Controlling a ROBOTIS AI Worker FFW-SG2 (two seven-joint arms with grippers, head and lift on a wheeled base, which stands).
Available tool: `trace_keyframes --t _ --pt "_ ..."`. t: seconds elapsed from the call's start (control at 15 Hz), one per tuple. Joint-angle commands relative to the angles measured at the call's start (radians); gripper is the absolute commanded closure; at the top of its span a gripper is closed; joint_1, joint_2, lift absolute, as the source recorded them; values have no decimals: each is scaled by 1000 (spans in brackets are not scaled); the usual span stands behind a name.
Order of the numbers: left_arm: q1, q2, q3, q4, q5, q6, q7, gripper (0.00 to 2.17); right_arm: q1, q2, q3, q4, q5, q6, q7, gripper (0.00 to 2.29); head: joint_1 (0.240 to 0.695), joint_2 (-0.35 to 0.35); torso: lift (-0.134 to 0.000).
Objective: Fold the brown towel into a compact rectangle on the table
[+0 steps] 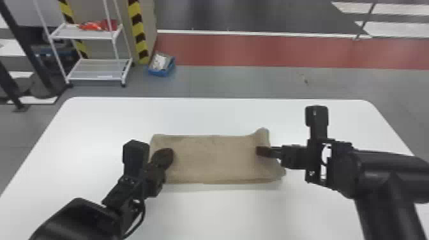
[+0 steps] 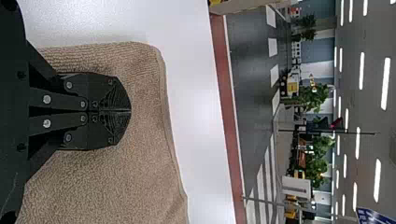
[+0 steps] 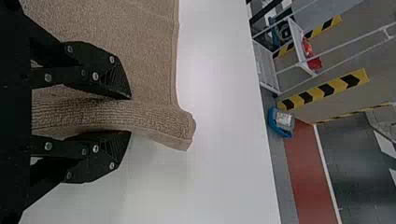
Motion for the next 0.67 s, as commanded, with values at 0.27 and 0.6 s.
trace_keyframes --t 0.27,0.6 --pt "-8 -1 -2 5 0 16 0 1737 68 -3 -35 -175 -141 24 8 1025 695 -14 -124" --pt "-4 -11 -15 2 21 62 -38 1737 82 0 -53 -216 -256 27 8 1025 695 3 -124"
